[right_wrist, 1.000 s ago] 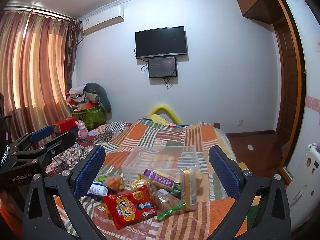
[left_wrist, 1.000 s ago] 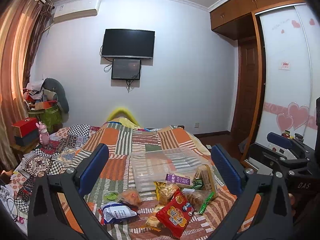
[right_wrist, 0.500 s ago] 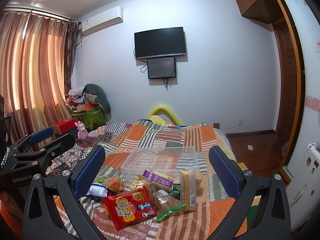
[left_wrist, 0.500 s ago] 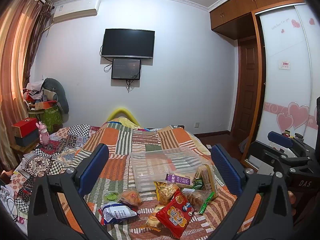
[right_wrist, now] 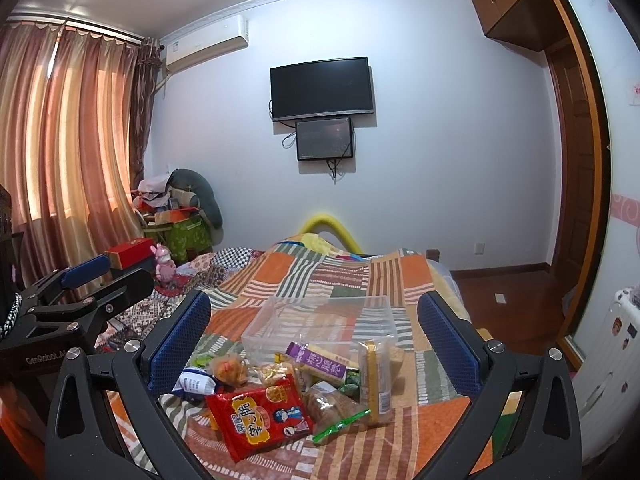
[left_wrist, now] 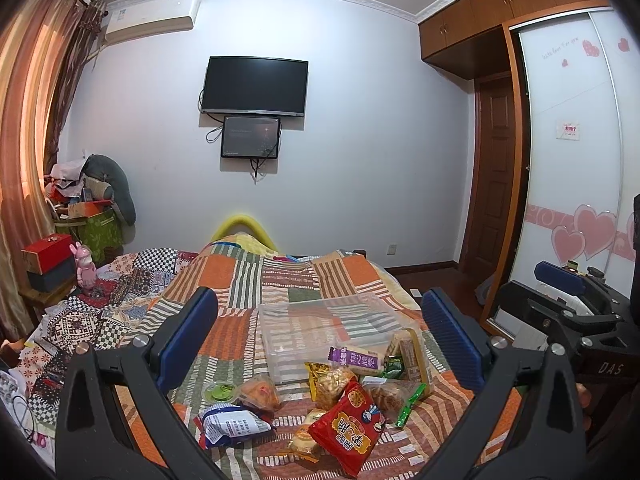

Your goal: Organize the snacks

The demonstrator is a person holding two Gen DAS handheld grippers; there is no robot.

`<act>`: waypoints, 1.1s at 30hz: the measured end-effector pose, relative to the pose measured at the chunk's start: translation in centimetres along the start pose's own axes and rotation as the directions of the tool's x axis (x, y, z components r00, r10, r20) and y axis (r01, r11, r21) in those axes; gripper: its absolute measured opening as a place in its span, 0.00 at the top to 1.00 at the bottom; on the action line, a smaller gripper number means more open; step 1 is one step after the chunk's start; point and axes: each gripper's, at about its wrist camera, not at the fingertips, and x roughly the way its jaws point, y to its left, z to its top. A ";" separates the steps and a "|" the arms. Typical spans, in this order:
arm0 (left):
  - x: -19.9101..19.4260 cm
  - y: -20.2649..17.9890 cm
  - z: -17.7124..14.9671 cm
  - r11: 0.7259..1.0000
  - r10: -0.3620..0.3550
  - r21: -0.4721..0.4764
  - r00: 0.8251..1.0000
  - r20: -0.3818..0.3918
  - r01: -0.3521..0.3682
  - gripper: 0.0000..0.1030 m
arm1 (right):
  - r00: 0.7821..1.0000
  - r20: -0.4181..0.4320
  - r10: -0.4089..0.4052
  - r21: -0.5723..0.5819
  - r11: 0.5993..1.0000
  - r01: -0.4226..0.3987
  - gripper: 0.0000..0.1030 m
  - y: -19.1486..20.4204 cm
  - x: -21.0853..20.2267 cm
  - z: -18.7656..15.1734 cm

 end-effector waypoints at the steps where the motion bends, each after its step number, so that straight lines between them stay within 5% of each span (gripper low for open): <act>1: -0.1 0.1 0.0 1.000 0.000 0.000 1.000 0.000 0.000 0.00 | 1.000 0.001 0.001 0.000 1.000 -0.001 0.00 0.0 0.0 0.0; 18: 0.3 0.1 -0.2 1.000 -0.011 0.005 1.000 -0.011 0.011 0.03 | 1.000 -0.011 -0.005 0.007 1.000 0.006 0.00 -0.4 0.7 -0.5; 33: 5.2 4.2 -2.4 0.999 0.028 0.024 0.984 -0.176 -0.024 0.36 | 0.990 -0.142 0.011 0.058 0.998 -0.003 0.32 -2.4 3.8 -2.3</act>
